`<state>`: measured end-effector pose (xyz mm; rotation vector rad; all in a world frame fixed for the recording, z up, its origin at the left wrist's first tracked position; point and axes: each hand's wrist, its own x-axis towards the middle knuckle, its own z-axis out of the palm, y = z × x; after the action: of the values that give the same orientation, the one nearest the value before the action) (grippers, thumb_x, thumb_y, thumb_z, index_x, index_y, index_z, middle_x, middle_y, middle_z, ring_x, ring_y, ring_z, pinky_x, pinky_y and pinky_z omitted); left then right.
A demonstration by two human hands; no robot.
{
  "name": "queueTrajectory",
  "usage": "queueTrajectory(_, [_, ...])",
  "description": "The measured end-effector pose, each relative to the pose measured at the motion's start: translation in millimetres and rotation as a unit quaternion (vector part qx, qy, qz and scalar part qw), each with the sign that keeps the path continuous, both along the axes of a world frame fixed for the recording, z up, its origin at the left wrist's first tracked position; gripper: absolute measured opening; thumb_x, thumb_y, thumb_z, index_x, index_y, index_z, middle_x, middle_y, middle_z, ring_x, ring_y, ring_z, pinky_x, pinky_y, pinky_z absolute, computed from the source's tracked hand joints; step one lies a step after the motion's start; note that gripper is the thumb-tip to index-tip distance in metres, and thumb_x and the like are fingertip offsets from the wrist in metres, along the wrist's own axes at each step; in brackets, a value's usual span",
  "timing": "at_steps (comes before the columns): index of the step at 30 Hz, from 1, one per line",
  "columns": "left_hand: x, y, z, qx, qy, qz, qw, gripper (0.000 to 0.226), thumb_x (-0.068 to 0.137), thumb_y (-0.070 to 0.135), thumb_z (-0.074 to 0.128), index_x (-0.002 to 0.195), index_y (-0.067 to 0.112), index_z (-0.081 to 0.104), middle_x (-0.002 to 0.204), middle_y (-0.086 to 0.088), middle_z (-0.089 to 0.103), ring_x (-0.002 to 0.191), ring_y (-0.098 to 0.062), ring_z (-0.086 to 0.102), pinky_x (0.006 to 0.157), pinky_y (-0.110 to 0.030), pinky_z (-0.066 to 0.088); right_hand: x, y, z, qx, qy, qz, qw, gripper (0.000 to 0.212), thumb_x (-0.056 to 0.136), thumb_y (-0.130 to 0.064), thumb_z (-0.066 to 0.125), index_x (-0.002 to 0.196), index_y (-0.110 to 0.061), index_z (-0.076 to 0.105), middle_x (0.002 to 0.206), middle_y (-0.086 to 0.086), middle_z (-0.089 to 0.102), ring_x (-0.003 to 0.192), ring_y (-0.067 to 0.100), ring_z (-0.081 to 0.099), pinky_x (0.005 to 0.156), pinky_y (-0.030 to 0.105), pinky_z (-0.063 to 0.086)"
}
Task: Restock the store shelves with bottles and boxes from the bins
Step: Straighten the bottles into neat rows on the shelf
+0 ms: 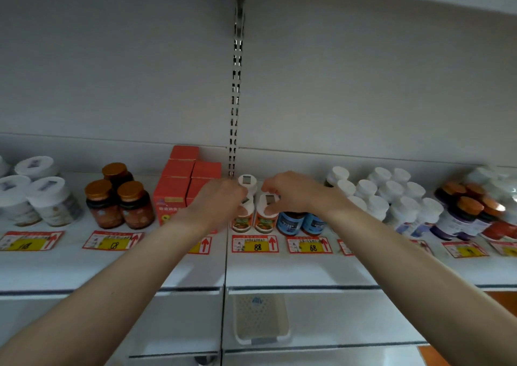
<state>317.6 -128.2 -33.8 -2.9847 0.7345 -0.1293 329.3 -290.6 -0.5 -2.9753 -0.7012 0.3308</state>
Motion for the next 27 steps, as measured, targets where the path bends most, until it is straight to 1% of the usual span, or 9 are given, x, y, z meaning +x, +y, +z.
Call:
queueTrajectory(2, [1.0, -1.2, -1.7, 0.006, -0.008, -0.001, 1.0, 0.028, 0.088, 0.031, 0.056, 0.107, 0.01, 0.06, 0.113, -0.008, 0.06, 0.102, -0.026, 0.056, 0.079, -0.032, 0.043, -0.6, -0.3, -1.6, 0.011, -0.012, 0.013, 1.0, 0.043, 0.087, -0.025, 0.062, 0.127, -0.014, 0.052, 0.126, 0.007, 0.057, 0.111, 0.024, 0.054, 0.079, 0.026, 0.036])
queueTrajectory(6, [2.3, -0.3, -5.3, -0.001, -0.019, -0.004, 1.0, 0.027, 0.089, 0.03, 0.055, 0.108, 0.012, 0.061, 0.114, -0.007, 0.06, 0.105, -0.025, 0.054, 0.08, -0.031, 0.041, -2.3, -0.8, -4.2, 0.033, -0.007, 0.033, 0.999, 0.037, 0.088, -0.021, 0.06, 0.124, -0.013, 0.055, 0.125, 0.008, 0.057, 0.11, 0.024, 0.054, 0.079, 0.025, 0.035])
queueTrajectory(9, [0.4, -0.7, -6.6, -0.011, -0.028, -0.005, 1.0, 0.025, 0.09, 0.029, 0.054, 0.105, 0.011, 0.062, 0.109, -0.008, 0.062, 0.102, -0.026, 0.054, 0.076, -0.03, 0.039, -1.9, -1.2, -5.8, 0.051, -0.008, 0.028, 0.998, 0.039, 0.087, -0.021, 0.06, 0.125, -0.014, 0.054, 0.126, 0.008, 0.057, 0.111, 0.023, 0.055, 0.081, 0.024, 0.035])
queueTrajectory(11, [-1.5, -0.8, -8.1, -0.01, -0.04, -0.008, 0.999, 0.025, 0.092, 0.029, 0.051, 0.107, 0.012, 0.062, 0.108, -0.007, 0.062, 0.103, -0.025, 0.054, 0.074, -0.029, 0.037, -1.4, -1.8, -6.5, 0.051, -0.007, 0.025, 0.998, 0.039, 0.087, -0.022, 0.06, 0.125, -0.014, 0.054, 0.126, 0.007, 0.058, 0.111, 0.022, 0.055, 0.081, 0.023, 0.035])
queueTrajectory(19, [-2.5, 4.7, -8.1, -0.052, -0.031, -0.024, 0.998, 0.032, 0.093, 0.036, 0.05, 0.112, 0.012, 0.06, 0.109, -0.007, 0.062, 0.102, -0.023, 0.054, 0.078, -0.029, 0.041, 2.4, -3.1, -8.8, 0.044, 0.006, 0.015, 0.999, 0.039, 0.086, -0.025, 0.062, 0.123, -0.014, 0.054, 0.122, 0.006, 0.057, 0.107, 0.02, 0.054, 0.078, 0.024, 0.035])
queueTrajectory(21, [1.8, 7.1, -3.5, -0.078, -0.029, -0.025, 0.996, 0.033, 0.094, 0.035, 0.047, 0.108, 0.009, 0.061, 0.106, -0.008, 0.062, 0.098, -0.023, 0.055, 0.075, -0.03, 0.041, 2.1, -5.6, -7.5, 0.055, 0.011, 0.005, 0.998, 0.042, 0.086, -0.025, 0.062, 0.126, -0.014, 0.052, 0.124, 0.006, 0.055, 0.109, 0.02, 0.053, 0.078, 0.024, 0.036])
queueTrajectory(24, [20.0, 9.5, 6.4, -0.12, -0.019, -0.002, 0.993, 0.028, 0.095, 0.027, 0.045, 0.097, 0.004, 0.061, 0.097, -0.012, 0.064, 0.091, -0.028, 0.058, 0.067, -0.031, 0.039, 2.8, -9.5, -6.0, 0.069, 0.008, -0.017, 0.997, 0.047, 0.088, -0.027, 0.061, 0.131, -0.014, 0.048, 0.129, 0.008, 0.051, 0.112, 0.022, 0.052, 0.086, 0.029, 0.041])
queueTrajectory(25, [27.9, 8.4, 9.8, -0.126, -0.015, 0.006, 0.992, 0.027, 0.095, 0.026, 0.046, 0.096, 0.003, 0.06, 0.095, -0.013, 0.063, 0.089, -0.029, 0.058, 0.067, -0.032, 0.041, 3.3, -10.6, -5.8, 0.07, 0.006, -0.021, 0.997, 0.047, 0.088, -0.028, 0.06, 0.131, -0.014, 0.048, 0.129, 0.009, 0.05, 0.112, 0.023, 0.052, 0.087, 0.03, 0.041])
queueTrajectory(27, [42.7, 4.0, 14.3, -0.123, 0.002, 0.009, 0.992, 0.03, 0.094, 0.028, 0.048, 0.102, 0.002, 0.06, 0.099, -0.014, 0.063, 0.091, -0.028, 0.058, 0.073, -0.036, 0.047, 2.8, -12.4, -5.0, 0.073, 0.003, -0.025, 0.997, 0.048, 0.088, -0.029, 0.06, 0.131, -0.013, 0.048, 0.129, 0.009, 0.051, 0.112, 0.023, 0.052, 0.087, 0.029, 0.04])
